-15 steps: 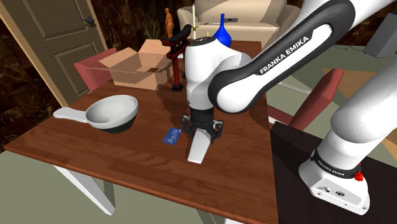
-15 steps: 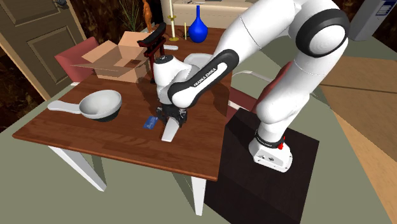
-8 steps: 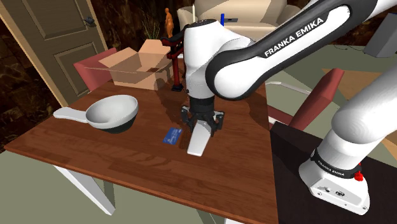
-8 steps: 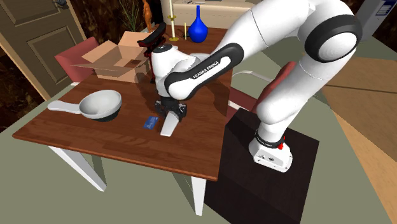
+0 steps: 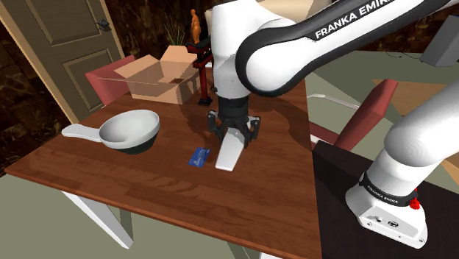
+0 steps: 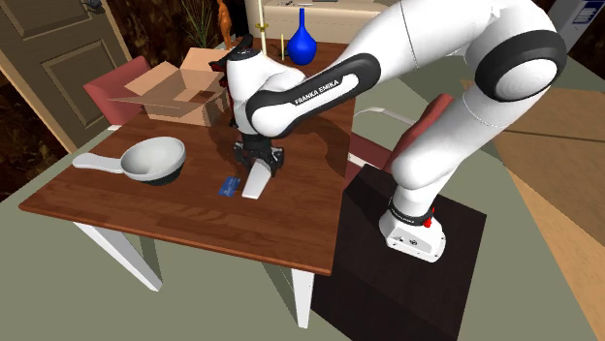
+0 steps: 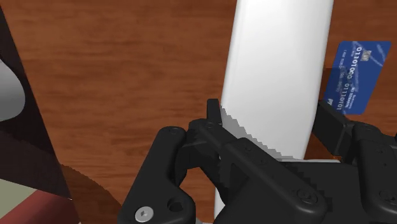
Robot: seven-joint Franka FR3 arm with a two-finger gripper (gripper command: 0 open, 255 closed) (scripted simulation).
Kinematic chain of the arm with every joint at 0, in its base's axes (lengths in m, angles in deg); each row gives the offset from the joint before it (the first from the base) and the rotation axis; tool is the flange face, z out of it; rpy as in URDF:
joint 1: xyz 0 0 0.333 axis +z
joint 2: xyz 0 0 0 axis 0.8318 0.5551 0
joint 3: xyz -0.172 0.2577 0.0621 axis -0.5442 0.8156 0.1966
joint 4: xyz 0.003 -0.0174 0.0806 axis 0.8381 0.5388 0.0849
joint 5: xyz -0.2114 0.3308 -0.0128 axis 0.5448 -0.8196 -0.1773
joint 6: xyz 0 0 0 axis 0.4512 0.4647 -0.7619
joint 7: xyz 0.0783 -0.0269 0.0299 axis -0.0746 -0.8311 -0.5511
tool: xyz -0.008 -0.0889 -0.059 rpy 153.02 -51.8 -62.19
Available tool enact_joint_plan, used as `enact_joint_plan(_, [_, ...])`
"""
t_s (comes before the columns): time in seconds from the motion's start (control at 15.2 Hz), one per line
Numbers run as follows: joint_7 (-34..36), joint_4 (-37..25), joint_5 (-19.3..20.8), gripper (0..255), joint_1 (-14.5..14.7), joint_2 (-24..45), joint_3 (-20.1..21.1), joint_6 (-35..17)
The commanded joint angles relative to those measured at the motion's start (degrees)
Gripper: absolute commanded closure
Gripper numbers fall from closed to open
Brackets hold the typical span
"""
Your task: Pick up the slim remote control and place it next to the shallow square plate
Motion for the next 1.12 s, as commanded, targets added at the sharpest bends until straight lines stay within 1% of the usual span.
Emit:
enact_joint_plan(0.0, [-1.2,-0.7,0.6,255,-0.8,0.4,-0.9,0.6])
enact_joint_plan(0.53, [-7.0,-6.0,8.3,255,-7.7,8.9,-4.7,-0.3])
enact_joint_plan(0.79, [-8.9,-10.3,12.7,255,-10.6,14.4,-6.4,-0.1])
enact_joint_plan(1.06, [-10.3,-15.7,17.3,255,-12.7,20.4,-8.1,0.8])
